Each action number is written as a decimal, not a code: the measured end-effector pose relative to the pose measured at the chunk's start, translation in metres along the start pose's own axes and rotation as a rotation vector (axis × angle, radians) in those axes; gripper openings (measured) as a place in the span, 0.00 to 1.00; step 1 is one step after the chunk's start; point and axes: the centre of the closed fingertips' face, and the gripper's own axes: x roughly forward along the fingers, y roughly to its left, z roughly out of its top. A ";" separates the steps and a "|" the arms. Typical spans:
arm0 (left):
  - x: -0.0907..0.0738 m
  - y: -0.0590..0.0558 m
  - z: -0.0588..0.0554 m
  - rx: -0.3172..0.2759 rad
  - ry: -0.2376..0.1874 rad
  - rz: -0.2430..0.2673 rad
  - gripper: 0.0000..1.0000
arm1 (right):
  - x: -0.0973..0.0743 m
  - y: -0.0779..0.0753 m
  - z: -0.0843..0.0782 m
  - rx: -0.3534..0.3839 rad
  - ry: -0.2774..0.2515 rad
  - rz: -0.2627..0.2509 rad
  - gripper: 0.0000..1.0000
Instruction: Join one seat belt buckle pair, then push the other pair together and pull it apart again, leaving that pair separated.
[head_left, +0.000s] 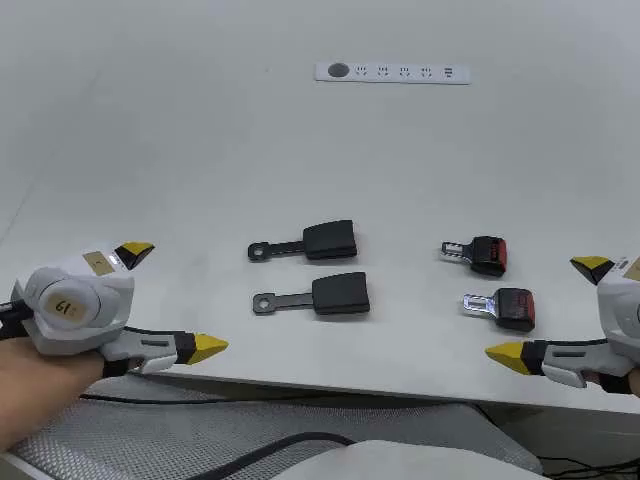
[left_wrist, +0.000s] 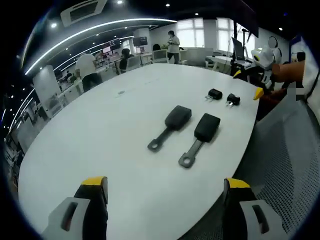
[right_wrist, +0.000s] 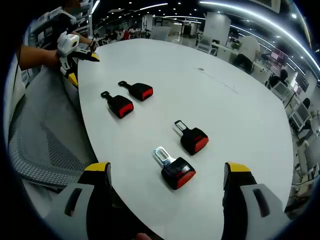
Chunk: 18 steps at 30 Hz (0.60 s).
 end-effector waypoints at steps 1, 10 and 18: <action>0.000 0.000 0.000 0.000 0.000 0.000 1.00 | 0.000 0.000 -0.001 0.000 0.001 0.001 0.98; 0.001 0.003 -0.004 -0.001 0.003 0.000 1.00 | 0.003 0.001 -0.005 0.005 0.008 0.004 0.98; 0.001 0.000 -0.002 0.001 0.009 -0.002 0.99 | 0.004 0.004 -0.007 0.010 0.017 0.008 0.98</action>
